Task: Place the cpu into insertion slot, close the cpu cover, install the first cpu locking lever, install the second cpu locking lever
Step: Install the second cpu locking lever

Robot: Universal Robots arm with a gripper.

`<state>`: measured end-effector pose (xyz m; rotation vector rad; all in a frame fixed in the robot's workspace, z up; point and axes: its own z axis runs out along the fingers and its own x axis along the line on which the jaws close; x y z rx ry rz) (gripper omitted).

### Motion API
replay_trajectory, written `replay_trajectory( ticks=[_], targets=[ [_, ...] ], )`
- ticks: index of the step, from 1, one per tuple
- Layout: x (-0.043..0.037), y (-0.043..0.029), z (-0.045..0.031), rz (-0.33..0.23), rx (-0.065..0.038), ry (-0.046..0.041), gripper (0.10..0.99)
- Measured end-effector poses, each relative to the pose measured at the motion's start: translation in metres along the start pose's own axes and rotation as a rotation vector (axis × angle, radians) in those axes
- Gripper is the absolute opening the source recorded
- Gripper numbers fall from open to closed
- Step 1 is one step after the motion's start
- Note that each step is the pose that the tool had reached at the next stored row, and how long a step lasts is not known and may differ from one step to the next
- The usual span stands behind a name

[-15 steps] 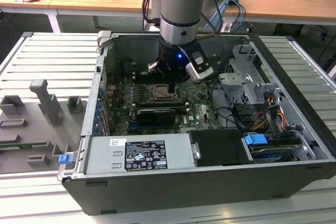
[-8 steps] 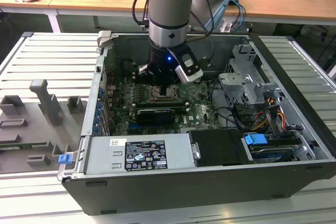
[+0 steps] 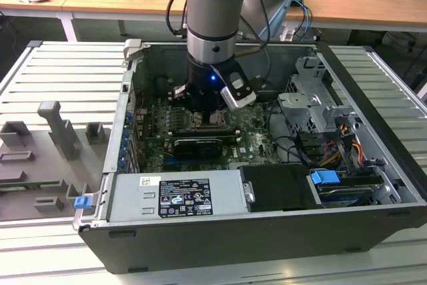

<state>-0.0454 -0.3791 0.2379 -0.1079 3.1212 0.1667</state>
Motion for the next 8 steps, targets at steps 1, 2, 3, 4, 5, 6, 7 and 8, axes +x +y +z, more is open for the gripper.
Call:
replay_trajectory(
  ticks=[1, 2, 3, 4, 5, 6, 7, 8],
  targets=[
    [0.0004, -0.0003, 0.0032, 0.0, 0.0, 0.0, 0.106],
    [0.0008, -0.0006, 0.006, 0.0, 0.0, 0.0, 0.106],
    [0.0011, -0.0008, 0.0081, 0.0, 0.0, 0.0, 0.106],
    [0.0015, -0.001, 0.0103, 0.0, 0.0, 0.0, 0.106],
    [0.0017, -0.0012, 0.0126, 0.0, 0.0, 0.0, 0.106],
    [0.0019, -0.0014, 0.0145, -0.001, 0.0, 0.0, 0.106],
    [0.0024, -0.0016, 0.0165, -0.001, 0.0, 0.0, 0.106],
    [0.0073, -0.002, 0.0185, -0.002, -0.009, -0.0004, 0.106]
  ],
)
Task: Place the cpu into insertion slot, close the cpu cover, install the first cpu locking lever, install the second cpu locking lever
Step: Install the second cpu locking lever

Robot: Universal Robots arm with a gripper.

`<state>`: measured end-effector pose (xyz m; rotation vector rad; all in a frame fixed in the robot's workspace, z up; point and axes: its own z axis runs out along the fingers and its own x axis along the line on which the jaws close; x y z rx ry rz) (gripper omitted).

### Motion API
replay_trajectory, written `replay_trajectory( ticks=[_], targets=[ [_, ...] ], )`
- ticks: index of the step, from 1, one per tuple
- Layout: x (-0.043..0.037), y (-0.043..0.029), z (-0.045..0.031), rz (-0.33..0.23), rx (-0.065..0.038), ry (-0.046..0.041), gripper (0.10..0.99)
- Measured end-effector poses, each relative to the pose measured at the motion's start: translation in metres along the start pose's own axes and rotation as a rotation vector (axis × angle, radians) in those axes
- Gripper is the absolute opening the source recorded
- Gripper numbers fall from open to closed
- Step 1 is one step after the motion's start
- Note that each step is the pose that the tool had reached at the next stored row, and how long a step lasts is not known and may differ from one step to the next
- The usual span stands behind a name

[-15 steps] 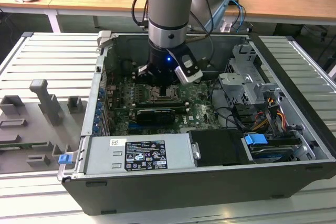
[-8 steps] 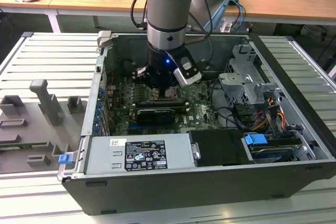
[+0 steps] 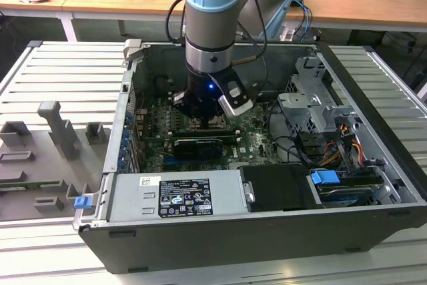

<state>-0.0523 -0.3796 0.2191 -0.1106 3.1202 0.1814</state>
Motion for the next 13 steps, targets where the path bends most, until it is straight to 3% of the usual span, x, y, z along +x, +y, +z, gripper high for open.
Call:
replay_trajectory(
  ticks=[2, 4, 6, 13],
  targets=[
    [0.0036, -0.0009, 0.0003, 0.0, -0.017, -0.0014, 0.106],
    [0.0086, -0.0049, 0.0008, 0.0, -0.049, -0.0037, 0.106],
    [0.0116, -0.0071, 0.0017, -0.004, -0.072, -0.0048, 0.106],
    [0.0119, -0.0079, 0.0027, -0.005, -0.075, -0.005, 0.106]
  ],
)
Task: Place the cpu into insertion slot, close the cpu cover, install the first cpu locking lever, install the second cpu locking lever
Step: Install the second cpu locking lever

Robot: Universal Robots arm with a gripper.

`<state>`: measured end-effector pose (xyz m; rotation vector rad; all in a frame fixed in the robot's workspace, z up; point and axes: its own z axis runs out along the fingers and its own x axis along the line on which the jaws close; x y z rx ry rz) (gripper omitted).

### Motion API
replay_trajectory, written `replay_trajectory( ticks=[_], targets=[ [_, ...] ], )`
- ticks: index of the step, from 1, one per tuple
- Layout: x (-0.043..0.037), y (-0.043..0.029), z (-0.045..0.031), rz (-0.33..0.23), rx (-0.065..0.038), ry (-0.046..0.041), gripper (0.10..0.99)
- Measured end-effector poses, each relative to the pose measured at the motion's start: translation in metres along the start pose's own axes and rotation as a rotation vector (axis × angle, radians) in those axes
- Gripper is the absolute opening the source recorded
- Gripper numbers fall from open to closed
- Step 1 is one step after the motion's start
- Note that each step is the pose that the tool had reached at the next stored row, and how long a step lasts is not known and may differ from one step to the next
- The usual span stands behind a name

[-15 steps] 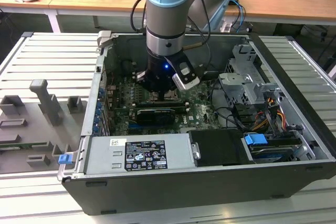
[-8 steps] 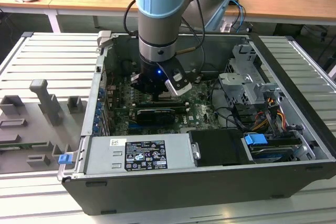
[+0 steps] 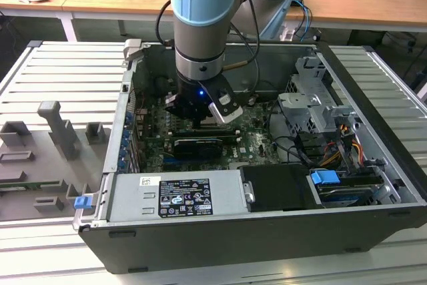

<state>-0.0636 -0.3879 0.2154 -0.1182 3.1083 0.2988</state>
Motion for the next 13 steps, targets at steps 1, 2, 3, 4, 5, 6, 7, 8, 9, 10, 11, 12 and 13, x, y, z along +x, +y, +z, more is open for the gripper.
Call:
replay_trajectory(
  ticks=[1, 2, 3, 4, 5, 6, 7, 8, 9, 10, 11, 12, 13],
  targets=[
    [0.0001, -0.0001, 0.0007, 0.0, 0.0, 0.0, 0.106],
    [0.0003, -0.0003, 0.0015, 0.0, 0.0, 0.0, 0.106],
    [0.0003, -0.0004, 0.0021, 0.0, -0.001, 0.0, 0.106],
    [0.0004, -0.0004, 0.0025, 0.0, -0.001, -0.0001, 0.106],
    [0.0004, -0.0005, 0.0028, 0.0, -0.002, -0.0001, 0.106],
    [0.0007, -0.0007, 0.0038, 0.0, -0.003, -0.0003, 0.106],
    [0.0027, -0.0008, 0.0051, 0.0, -0.005, -0.0003, 0.106],
    [0.0035, -0.0009, 0.0061, 0.0, -0.005, -0.0004, 0.106],
    [0.0038, -0.0013, 0.0072, 0.0, -0.008, -0.0006, 0.106],
    [0.0045, -0.0017, 0.0077, 0.0, -0.012, -0.0008, 0.106],
    [0.0054, -0.0024, 0.008, 0.0, -0.014, -0.0009, 0.106],
    [0.0069, -0.0033, 0.0083, 0.0, -0.016, -0.0014, 0.106],
    [0.0087, -0.0039, 0.0085, 0.0, -0.019, -0.0021, 0.106]
  ],
)
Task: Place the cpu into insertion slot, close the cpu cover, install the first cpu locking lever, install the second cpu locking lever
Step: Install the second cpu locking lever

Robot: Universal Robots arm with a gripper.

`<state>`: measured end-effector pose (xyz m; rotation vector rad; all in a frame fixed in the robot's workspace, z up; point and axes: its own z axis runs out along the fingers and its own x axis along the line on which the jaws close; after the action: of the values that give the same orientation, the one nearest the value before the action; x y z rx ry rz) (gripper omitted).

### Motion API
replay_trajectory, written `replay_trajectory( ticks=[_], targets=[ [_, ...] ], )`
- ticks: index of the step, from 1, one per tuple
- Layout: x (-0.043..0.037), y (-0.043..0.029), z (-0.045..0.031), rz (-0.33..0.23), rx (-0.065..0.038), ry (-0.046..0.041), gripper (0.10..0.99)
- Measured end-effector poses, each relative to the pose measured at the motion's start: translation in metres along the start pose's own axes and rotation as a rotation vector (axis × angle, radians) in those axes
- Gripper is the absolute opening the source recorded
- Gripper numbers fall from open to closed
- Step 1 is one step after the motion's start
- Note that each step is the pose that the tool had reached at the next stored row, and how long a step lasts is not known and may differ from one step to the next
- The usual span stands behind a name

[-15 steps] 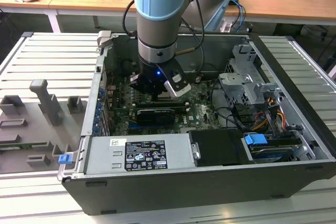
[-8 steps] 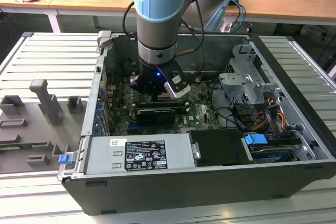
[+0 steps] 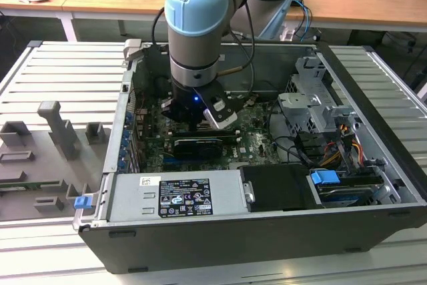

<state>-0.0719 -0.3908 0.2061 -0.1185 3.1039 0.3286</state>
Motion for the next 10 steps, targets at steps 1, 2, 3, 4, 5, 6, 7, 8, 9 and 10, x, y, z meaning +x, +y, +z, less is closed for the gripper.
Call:
replay_trajectory(
  ticks=[1, 2, 3, 4, 5, 6, 7, 8, 9, 10],
  targets=[
    [0.0026, -0.0005, 0.0001, 0.0, -0.006, -0.0011, 0.106],
    [0.004, -0.001, 0.0003, 0.0, -0.01, -0.0018, 0.106],
    [0.0042, -0.0018, 0.0005, 0.0, -0.014, -0.0025, 0.106],
    [0.0044, -0.0035, 0.0007, 0.0, -0.021, -0.0033, 0.106],
    [0.0046, -0.0056, 0.0011, 0.0, -0.027, -0.0039, 0.106],
    [0.0051, -0.007, 0.0014, 0.0, -0.033, -0.005, 0.106],
    [0.0052, -0.0077, 0.0016, 0.0, -0.037, -0.0056, 0.106],
    [0.0054, -0.0086, 0.0019, 0.0, -0.047, -0.007, 0.106],
    [0.0054, -0.009, 0.0019, 0.0, -0.055, -0.0079, 0.106],
    [0.0055, -0.0094, 0.0018, 0.0, -0.065, -0.0087, 0.106]
  ],
)
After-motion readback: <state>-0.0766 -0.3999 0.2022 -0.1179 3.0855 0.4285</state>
